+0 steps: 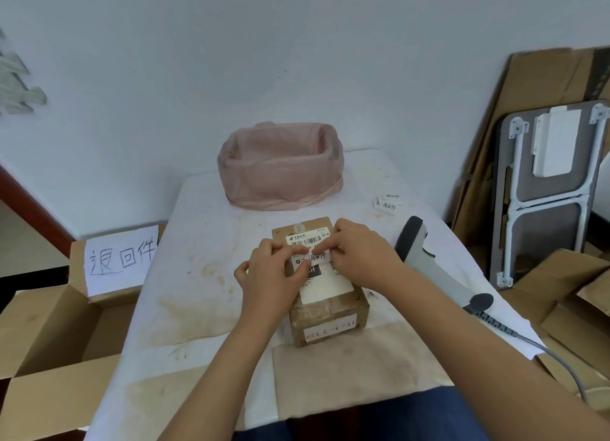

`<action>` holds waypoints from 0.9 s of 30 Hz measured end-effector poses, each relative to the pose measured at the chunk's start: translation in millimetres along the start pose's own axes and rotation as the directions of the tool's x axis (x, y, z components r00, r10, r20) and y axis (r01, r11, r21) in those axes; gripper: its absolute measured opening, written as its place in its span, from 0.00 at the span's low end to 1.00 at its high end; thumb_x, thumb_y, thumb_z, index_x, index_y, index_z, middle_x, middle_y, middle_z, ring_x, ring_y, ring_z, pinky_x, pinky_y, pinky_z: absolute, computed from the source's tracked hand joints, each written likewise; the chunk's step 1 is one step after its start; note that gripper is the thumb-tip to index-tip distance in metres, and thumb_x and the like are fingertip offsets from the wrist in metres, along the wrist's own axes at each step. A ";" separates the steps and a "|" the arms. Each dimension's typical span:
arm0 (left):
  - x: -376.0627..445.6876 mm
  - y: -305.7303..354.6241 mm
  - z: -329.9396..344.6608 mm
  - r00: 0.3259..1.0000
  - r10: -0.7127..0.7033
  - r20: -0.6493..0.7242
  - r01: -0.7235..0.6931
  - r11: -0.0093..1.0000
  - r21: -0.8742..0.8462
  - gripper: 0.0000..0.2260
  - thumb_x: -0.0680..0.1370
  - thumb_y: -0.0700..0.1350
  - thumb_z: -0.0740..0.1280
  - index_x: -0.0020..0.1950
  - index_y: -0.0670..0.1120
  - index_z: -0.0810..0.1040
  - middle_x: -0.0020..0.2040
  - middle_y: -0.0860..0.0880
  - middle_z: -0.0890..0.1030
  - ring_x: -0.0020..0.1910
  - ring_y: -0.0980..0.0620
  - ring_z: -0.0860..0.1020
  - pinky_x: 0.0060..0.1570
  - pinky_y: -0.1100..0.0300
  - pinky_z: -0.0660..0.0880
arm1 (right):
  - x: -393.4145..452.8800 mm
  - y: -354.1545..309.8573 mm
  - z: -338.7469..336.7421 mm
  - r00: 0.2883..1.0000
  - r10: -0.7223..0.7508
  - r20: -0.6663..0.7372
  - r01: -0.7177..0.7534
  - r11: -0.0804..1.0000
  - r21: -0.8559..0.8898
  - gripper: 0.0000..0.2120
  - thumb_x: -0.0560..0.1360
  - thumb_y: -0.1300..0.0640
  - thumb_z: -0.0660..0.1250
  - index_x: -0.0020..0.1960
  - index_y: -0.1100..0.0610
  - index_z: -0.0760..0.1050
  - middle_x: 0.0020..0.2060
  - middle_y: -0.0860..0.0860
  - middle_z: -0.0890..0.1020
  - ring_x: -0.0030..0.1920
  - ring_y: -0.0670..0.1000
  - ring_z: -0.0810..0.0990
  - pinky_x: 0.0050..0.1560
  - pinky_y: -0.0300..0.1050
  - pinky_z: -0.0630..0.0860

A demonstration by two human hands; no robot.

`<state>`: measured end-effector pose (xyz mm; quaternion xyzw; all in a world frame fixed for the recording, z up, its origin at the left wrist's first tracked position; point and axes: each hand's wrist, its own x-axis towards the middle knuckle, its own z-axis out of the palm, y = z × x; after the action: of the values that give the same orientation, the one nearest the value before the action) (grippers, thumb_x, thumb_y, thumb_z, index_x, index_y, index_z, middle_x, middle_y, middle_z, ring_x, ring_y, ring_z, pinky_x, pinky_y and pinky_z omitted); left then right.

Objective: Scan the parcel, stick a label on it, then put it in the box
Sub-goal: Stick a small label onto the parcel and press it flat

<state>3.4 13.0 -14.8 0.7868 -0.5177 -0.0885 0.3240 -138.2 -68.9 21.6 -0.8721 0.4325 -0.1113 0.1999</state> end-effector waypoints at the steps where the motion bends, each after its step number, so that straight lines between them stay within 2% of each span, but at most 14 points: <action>1: 0.1 -0.3 0.3 1.000 -0.001 -0.002 0.001 1.000 -0.003 0.09 0.76 0.56 0.68 0.56 0.62 0.81 0.55 0.60 0.69 0.62 0.58 0.69 0.65 0.53 0.54 | -1.2 1.8 -1.0 1.000 0.010 -0.006 -0.010 1.000 -0.002 0.18 0.79 0.59 0.58 0.57 0.43 0.82 0.52 0.47 0.75 0.52 0.51 0.76 0.47 0.44 0.71; 9: -0.1 -0.8 1.2 1.000 -0.008 0.002 0.008 1.000 -0.002 0.09 0.76 0.56 0.68 0.56 0.63 0.81 0.55 0.59 0.69 0.63 0.58 0.69 0.65 0.52 0.54 | -5.8 11.3 -1.9 0.999 0.037 -0.038 -0.038 0.999 -0.020 0.18 0.79 0.57 0.58 0.59 0.42 0.81 0.53 0.47 0.76 0.51 0.50 0.76 0.45 0.42 0.71; 13: -0.9 -1.5 1.2 1.000 -0.017 0.007 0.017 1.000 -0.021 0.09 0.77 0.56 0.67 0.56 0.63 0.81 0.56 0.59 0.69 0.63 0.58 0.69 0.66 0.52 0.54 | -9.4 9.8 1.6 0.998 0.037 -0.048 -0.036 0.999 0.011 0.18 0.79 0.58 0.58 0.61 0.44 0.80 0.53 0.48 0.76 0.52 0.50 0.76 0.48 0.43 0.74; 16: -1.4 -1.2 0.9 1.000 -0.021 0.010 0.021 1.000 -0.020 0.10 0.77 0.57 0.67 0.57 0.63 0.81 0.57 0.58 0.69 0.64 0.58 0.68 0.67 0.51 0.54 | -11.8 10.6 4.2 0.998 0.039 -0.056 -0.038 0.999 0.017 0.17 0.80 0.58 0.57 0.61 0.45 0.80 0.54 0.48 0.76 0.52 0.50 0.77 0.47 0.42 0.74; 22: -1.8 -2.2 1.1 1.000 -0.024 0.002 0.024 0.999 -0.037 0.10 0.77 0.56 0.68 0.57 0.62 0.81 0.57 0.58 0.70 0.64 0.58 0.69 0.66 0.52 0.55 | -9.6 6.3 -0.3 0.995 0.060 -0.080 -0.055 0.997 0.059 0.14 0.78 0.55 0.61 0.56 0.45 0.83 0.49 0.47 0.76 0.52 0.50 0.77 0.51 0.46 0.76; 27: -2.0 -2.2 2.7 1.000 -0.025 -0.005 0.025 0.999 -0.044 0.10 0.76 0.56 0.68 0.57 0.63 0.81 0.58 0.58 0.71 0.63 0.58 0.69 0.64 0.54 0.54 | -18.0 8.7 3.3 0.995 0.048 -0.083 -0.048 0.999 0.008 0.16 0.79 0.56 0.59 0.59 0.44 0.81 0.52 0.47 0.77 0.49 0.50 0.77 0.43 0.42 0.71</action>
<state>2.9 14.1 -18.5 0.7863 -0.5049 -0.1017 0.3414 -154.0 -58.4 14.5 -0.8554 0.4610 -0.1442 0.1870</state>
